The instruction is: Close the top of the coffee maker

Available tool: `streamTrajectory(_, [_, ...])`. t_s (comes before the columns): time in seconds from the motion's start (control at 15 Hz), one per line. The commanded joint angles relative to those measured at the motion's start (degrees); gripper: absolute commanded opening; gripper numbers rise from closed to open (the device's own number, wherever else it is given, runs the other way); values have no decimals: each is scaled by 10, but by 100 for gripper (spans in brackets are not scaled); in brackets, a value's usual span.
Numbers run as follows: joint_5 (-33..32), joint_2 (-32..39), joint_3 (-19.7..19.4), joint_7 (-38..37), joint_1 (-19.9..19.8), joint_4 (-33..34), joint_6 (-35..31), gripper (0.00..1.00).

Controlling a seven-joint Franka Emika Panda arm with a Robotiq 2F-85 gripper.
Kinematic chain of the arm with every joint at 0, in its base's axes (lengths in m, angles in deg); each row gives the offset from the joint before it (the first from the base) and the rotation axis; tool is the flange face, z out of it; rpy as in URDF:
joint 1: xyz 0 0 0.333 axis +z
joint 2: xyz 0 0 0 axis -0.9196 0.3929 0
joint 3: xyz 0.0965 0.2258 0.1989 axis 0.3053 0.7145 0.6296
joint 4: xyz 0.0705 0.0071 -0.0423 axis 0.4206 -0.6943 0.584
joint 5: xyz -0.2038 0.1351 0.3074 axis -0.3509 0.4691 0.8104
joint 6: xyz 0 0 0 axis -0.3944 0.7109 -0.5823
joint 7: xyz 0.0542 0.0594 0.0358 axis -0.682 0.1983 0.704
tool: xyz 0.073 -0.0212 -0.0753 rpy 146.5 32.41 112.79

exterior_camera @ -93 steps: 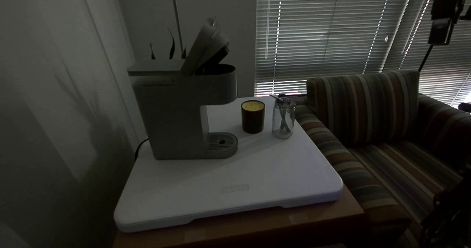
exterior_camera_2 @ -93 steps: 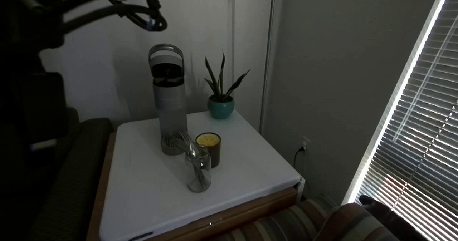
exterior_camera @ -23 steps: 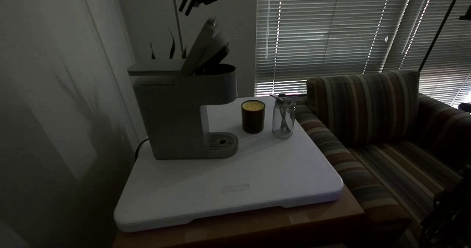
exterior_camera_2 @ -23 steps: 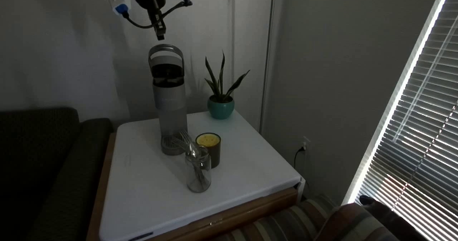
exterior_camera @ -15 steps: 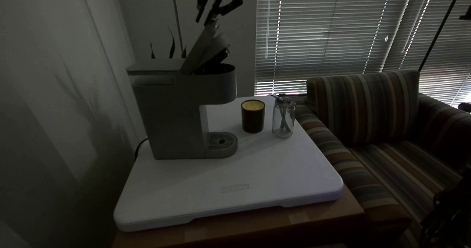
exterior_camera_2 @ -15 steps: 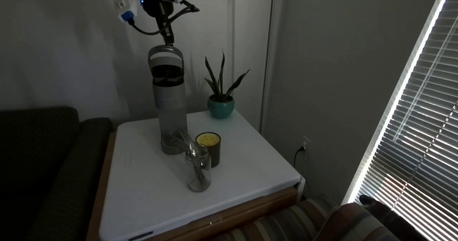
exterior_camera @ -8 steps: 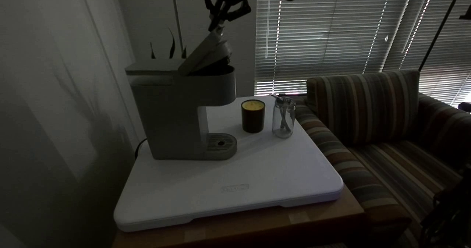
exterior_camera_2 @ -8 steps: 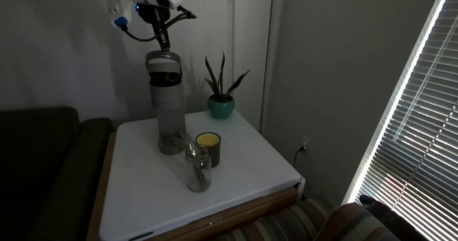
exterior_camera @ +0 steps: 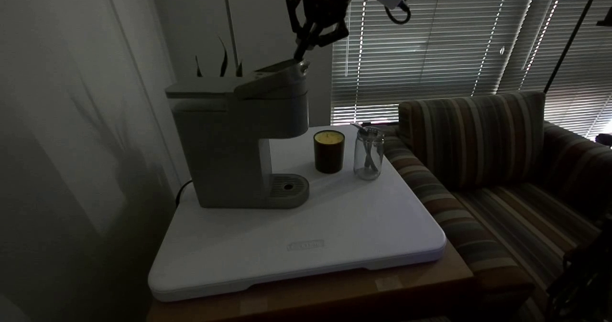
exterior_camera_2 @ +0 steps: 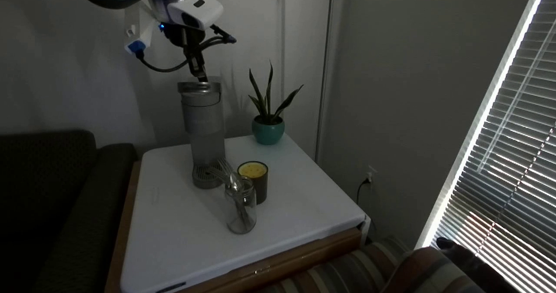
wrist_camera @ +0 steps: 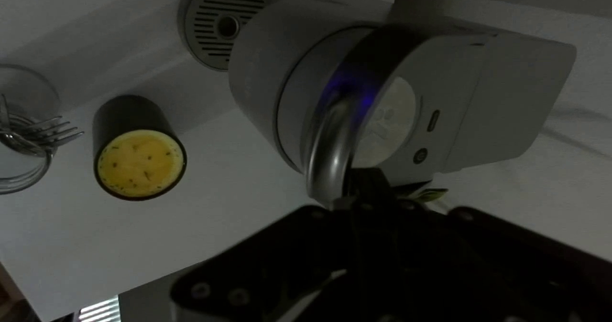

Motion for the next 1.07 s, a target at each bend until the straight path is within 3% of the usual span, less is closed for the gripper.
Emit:
streamTrajectory(0.0, [51,-22,21,18,-22,-59,-34,0])
streamTrajectory(0.27, [122,-26,43,52,-35,-70,-52,0])
streamTrajectory(1.0, [397,-39,77,230,-58,-141,-70,0])
